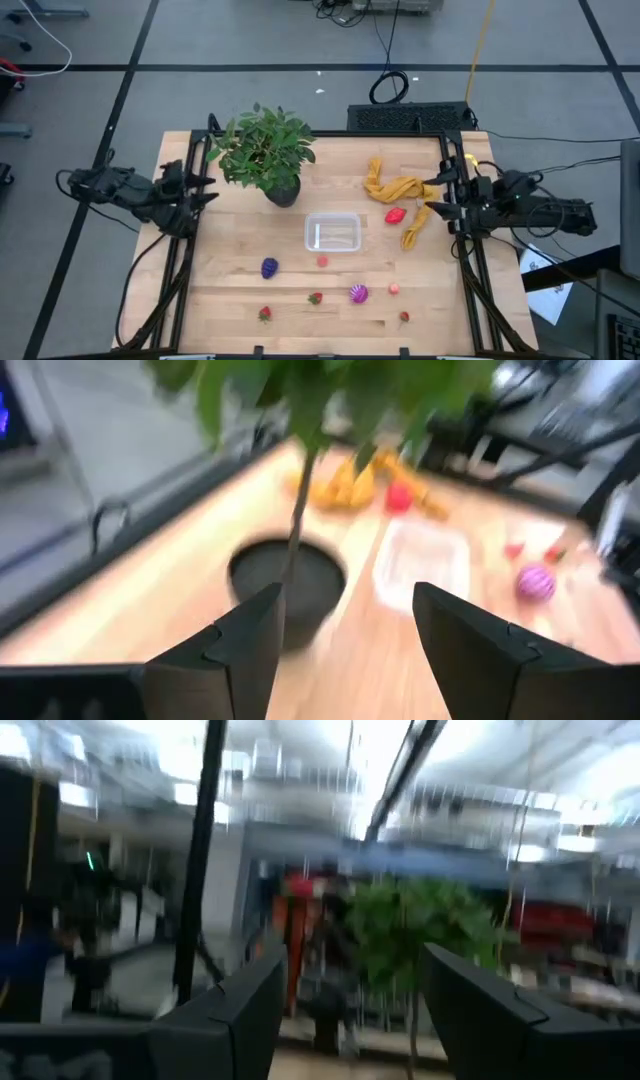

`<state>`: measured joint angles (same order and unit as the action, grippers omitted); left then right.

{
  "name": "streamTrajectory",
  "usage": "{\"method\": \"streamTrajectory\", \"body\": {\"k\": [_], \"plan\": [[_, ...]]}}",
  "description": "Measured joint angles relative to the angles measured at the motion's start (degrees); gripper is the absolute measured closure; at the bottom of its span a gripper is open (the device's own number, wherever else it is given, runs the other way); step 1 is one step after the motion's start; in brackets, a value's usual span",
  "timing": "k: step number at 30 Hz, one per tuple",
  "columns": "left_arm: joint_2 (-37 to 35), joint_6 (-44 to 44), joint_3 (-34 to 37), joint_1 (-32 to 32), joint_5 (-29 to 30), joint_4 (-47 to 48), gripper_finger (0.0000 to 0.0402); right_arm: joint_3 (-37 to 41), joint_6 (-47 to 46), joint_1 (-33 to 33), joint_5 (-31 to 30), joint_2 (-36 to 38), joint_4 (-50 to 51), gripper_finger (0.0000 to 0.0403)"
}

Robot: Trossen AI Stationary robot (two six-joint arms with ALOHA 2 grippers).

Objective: Pick and placing Produce into tupperware
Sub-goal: Put the grapes into the bin

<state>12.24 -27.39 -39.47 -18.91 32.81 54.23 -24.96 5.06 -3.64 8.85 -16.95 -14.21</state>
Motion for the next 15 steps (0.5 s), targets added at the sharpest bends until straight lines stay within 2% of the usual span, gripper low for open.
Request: {"method": "streamTrajectory", "body": {"k": [5,8,10,15], "plan": [[6.6,-7.9,-0.6,0.0,-5.9,7.1,0.0174,-12.0,1.7,0.0,-5.4,-14.0,18.9,0.0183],[10.9,-15.8,-0.1,0.0,-7.1,13.7,0.0174,-17.7,1.7,0.0,-7.7,-21.4,27.9,0.0183],[13.7,-19.0,0.2,0.0,-6.8,16.9,0.0174,-20.6,1.7,0.0,-8.7,-25.0,31.6,0.0183],[19.3,-19.2,0.2,0.0,-7.0,15.5,0.0174,-23.6,1.7,-0.1,-9.2,-28.5,36.3,0.0183]]}}
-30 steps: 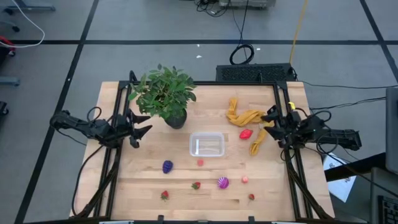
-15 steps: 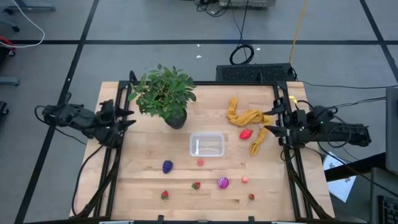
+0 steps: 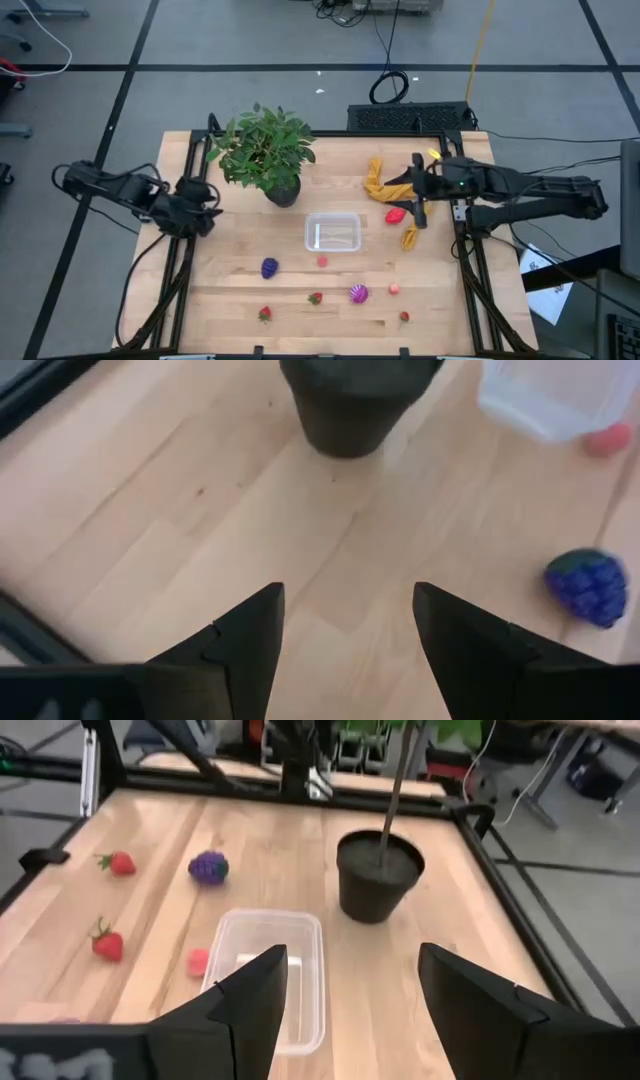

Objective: Pick and placing Produce into tupperware
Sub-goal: Put the grapes into the bin

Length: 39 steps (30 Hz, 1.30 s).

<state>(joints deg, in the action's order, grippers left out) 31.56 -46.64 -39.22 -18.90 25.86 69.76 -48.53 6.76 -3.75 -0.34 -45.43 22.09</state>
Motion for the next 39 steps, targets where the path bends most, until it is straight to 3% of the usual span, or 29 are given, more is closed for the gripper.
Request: {"method": "streamTrajectory", "body": {"k": [8,12,17,27,39], "plan": [[3.7,-0.3,0.0,0.0,-2.0,-1.1,0.0174,0.0,-3.0,0.0,-0.1,-0.2,5.2,0.0183],[3.3,-6.6,0.0,0.0,-1.9,-1.4,0.0174,0.0,-2.1,0.0,-0.1,-0.1,5.3,0.0183],[5.7,-15.2,2.2,-1.3,-9.7,-4.0,0.0174,0.0,-1.1,0.0,-0.1,-0.1,5.3,0.0183],[15.2,-24.6,3.6,-9.5,-14.1,-13.6,0.0174,0.0,-1.1,0.0,-0.1,0.1,5.3,0.0183],[28.9,-35.0,3.6,-22.6,-9.9,-33.8,0.0174,0.0,-1.5,0.0,0.2,3.0,5.2,0.0183]]}}
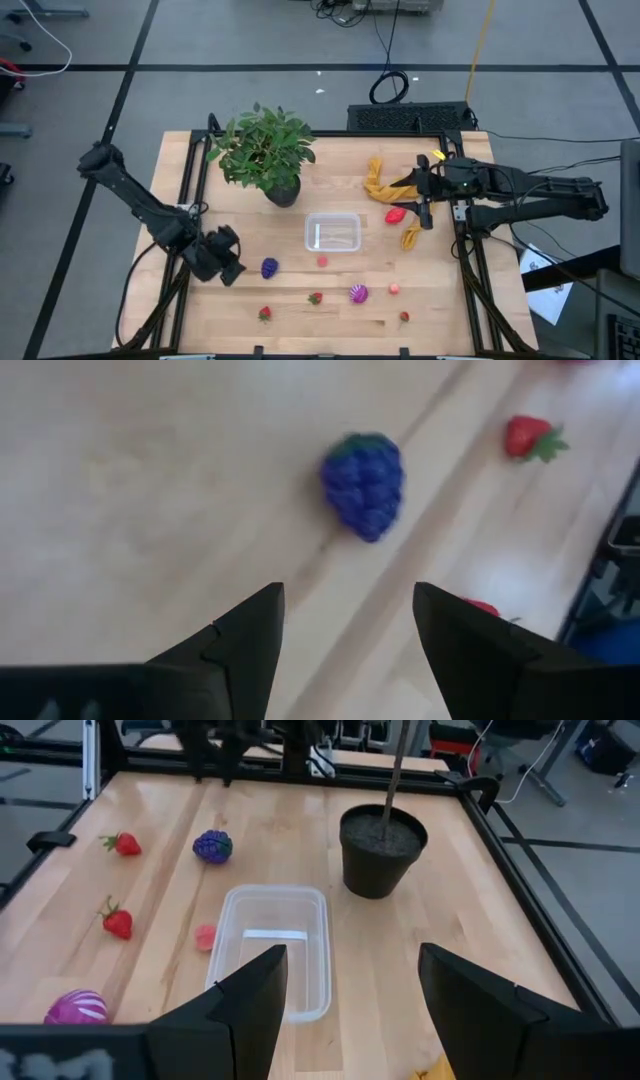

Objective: Pick and placing Produce into tupperware
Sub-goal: Put the grapes into the bin

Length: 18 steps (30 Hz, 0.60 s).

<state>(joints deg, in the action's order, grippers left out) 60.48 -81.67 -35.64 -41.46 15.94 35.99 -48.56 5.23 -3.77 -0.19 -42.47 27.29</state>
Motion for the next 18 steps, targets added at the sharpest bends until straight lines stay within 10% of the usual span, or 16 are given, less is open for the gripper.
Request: {"method": "streamTrajectory", "body": {"k": [18], "plan": [[5.5,-7.5,0.0,-1.6,4.1,-10.1,0.0174,1.4,5.7,0.1,0.2,0.0,7.1,0.0183]]}}
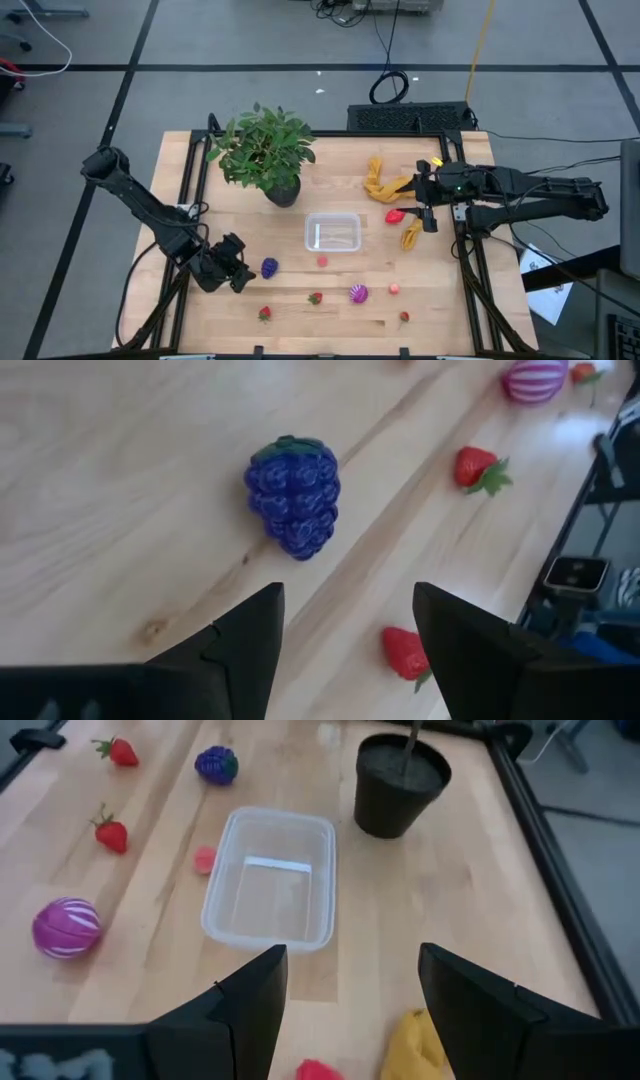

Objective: Pick and placing Produce into tupperware
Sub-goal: Put the grapes into the bin

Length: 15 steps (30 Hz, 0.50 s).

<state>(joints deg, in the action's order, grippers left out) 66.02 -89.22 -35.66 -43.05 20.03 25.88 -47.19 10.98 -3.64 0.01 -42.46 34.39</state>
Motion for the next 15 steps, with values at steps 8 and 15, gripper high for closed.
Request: {"method": "streamTrajectory", "body": {"k": [8,15], "plan": [[2.1,-3.1,0.0,1.0,3.5,-2.5,0.0174,0.2,3.3,0.0,0.0,0.0,-3.3,0.0183],[5.4,-2.9,-0.8,2.1,-0.2,-2.5,0.0174,0.2,3.4,0.0,0.0,0.0,-3.3,0.0183]]}}
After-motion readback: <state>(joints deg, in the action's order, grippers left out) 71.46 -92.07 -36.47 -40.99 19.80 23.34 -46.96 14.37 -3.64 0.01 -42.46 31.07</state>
